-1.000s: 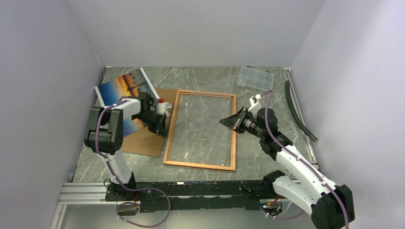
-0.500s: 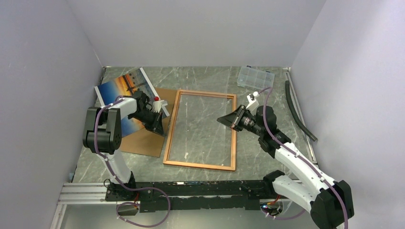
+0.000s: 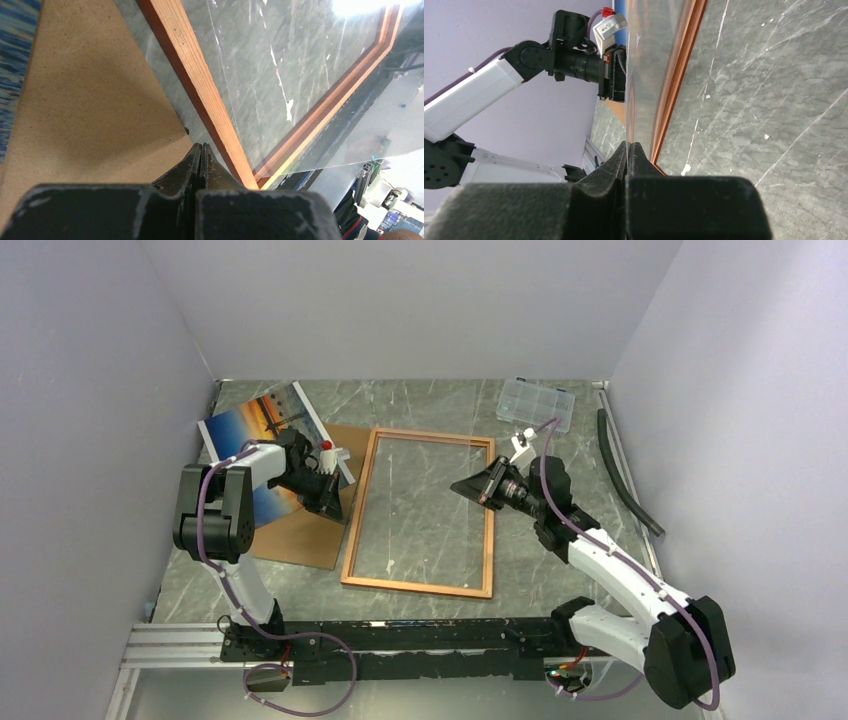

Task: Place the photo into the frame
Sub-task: Place the photo frame item in the photo frame.

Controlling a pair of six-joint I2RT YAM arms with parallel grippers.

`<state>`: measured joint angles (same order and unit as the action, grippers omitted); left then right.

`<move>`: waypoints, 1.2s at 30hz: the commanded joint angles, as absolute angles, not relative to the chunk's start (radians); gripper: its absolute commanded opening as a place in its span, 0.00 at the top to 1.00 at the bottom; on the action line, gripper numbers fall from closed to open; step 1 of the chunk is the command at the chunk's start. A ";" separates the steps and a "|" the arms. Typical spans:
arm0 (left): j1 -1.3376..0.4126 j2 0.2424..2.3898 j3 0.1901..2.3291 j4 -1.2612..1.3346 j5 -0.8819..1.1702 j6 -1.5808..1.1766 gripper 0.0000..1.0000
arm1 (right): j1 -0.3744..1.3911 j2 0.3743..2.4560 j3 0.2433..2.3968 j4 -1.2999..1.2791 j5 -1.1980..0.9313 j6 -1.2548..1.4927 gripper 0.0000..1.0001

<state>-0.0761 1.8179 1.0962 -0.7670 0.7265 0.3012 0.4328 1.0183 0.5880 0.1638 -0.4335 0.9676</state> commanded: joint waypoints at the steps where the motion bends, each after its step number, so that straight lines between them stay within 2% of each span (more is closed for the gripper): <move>1: -0.077 1.825 1.114 -0.757 0.772 0.297 0.97 | 0.436 1.027 0.623 0.249 -0.452 0.942 1.00; 9: -0.101 1.832 1.111 -0.768 0.765 0.320 0.89 | 0.437 1.037 0.591 0.269 -0.446 0.953 1.00; 36: -0.148 1.875 1.117 -0.769 0.744 0.321 0.92 | 0.383 1.122 0.523 0.339 -0.518 0.951 1.00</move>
